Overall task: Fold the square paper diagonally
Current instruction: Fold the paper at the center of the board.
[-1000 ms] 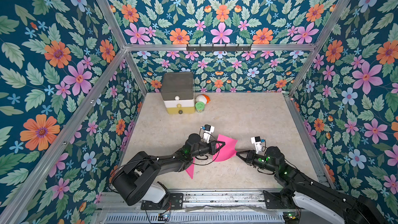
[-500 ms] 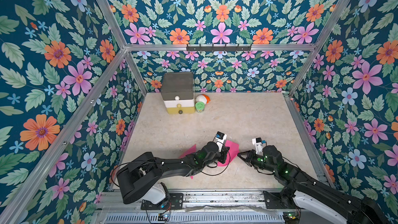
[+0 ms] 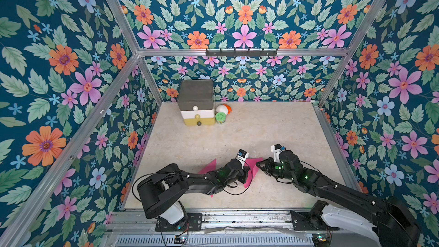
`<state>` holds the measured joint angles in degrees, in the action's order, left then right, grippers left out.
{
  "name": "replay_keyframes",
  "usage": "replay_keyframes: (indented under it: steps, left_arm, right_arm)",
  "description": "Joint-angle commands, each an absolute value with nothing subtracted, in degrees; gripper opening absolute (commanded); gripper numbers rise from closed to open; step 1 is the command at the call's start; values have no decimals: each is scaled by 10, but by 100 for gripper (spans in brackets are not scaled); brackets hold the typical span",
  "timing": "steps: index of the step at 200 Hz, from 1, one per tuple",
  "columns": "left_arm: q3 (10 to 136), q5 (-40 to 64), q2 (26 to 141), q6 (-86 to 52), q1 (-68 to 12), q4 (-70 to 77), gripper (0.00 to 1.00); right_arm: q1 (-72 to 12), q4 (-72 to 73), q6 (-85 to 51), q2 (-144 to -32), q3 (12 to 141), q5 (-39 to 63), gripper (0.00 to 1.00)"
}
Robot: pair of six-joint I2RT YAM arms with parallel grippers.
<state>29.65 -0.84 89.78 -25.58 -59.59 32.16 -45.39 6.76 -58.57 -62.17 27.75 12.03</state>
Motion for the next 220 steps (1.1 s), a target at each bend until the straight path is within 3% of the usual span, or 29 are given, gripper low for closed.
replay_keyframes:
  steps: [1,26,74,135,178,220]
  left_arm:
    - [292,26,913,-268,-586,353,12]
    - [297,58,932,-278,-571,358,8]
    - [328,153,976,-276,-550,342,28]
    - [288,184,961,-305,-509,376,26]
    - [275,221,958,-314,-504,398,36]
    - [269,216,952,-319,-504,403,37]
  right_arm:
    - [-447,77,-563,-664,288,127,0]
    - [-446,116,-556,-706,289,150,0]
    - [-445,130,-548,-737,306,161,0]
    - [-437,102,-536,-763,317,147,0]
    - [-434,123,-536,-776,314,160,0]
    - [-434,132,-531,-796,324,171,0]
